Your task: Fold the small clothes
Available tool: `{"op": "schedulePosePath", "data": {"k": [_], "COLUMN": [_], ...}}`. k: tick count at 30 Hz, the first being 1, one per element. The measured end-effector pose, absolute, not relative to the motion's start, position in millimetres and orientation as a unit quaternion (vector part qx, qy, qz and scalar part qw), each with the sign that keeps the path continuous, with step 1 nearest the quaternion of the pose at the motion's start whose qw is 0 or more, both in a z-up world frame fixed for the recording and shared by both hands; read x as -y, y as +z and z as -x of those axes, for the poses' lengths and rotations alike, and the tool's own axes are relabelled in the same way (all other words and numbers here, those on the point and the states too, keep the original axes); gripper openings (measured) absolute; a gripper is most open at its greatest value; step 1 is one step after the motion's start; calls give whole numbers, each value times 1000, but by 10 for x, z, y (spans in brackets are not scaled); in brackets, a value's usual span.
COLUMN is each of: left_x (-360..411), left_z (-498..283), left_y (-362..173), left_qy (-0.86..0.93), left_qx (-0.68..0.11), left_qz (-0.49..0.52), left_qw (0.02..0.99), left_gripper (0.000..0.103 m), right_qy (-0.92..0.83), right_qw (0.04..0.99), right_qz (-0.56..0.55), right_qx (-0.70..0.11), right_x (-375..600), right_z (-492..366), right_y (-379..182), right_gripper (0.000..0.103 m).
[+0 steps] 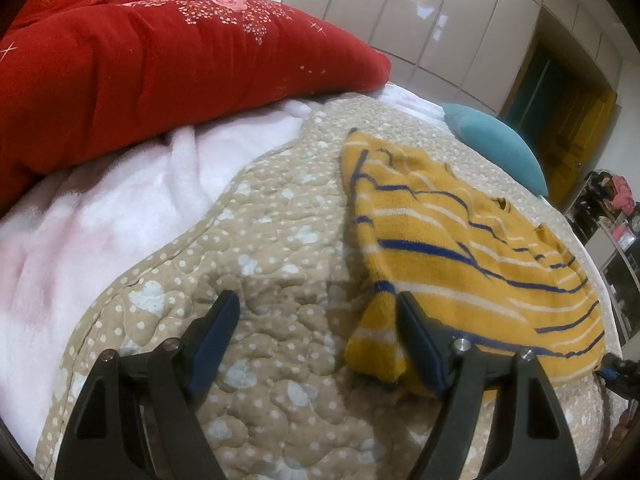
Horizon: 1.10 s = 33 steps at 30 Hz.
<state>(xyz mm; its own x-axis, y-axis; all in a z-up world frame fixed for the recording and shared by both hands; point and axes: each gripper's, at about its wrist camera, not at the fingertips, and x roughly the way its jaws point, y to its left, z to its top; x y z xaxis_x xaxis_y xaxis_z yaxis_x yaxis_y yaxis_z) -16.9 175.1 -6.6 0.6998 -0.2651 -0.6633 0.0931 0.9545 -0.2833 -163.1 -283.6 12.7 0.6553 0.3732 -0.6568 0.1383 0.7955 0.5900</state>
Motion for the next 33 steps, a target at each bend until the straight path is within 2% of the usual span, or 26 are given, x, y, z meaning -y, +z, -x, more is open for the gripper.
{"op": "schedulePosePath", "data": {"k": [1,5,7,11,15,16,17,19,22,27,29,33], "left_x": [-1750,-1755,-1759,-1762,-1772,-1779,-1787,-1802,-1810,-1795,-1823,-1918], "left_z": [172,178,177,185,183,182,182,184,180,153,156,78], "left_y": [-66,-67,-70,-71,-72,-73,-74,-77,-81,-34,-7,9], "left_qy": [-98,-101,-101,-101,-106,-109,-111,-115,-118,-116,-134,-178], "left_qx": [-375,-373,-372,-370,-372,-372,-371,-369,-368,-403,-415,-429], "left_qz": [114,115,117,118,122,124,127,131,134,134,156,225], "left_qw": [915,915,915,916,914,914,913,913,912,898,886,857], "left_gripper": [78,78,78,78,79,79,80,80,80,81,90,94], "right_qy": [77,58,37,34,48,53,57,62,66,75,76,79], "right_qw": [852,846,839,839,842,842,843,845,851,852,852,849], "right_qz": [-315,-356,-376,-395,-395,-394,-392,-381,-362,-349,-347,-352], "right_qx": [-411,-394,-392,-373,-363,-364,-365,-369,-374,-382,-384,-387], "right_x": [2806,3020,3181,3346,3324,3297,3266,3159,2975,2857,2839,2827], "right_z": [1602,1764,1898,2088,2221,2238,2245,2222,2172,2127,2112,2044], "right_y": [102,40,-54,-64,2,8,17,21,31,31,28,5], "right_gripper": [12,10,1,1,6,11,24,37,39,48,51,52]}}
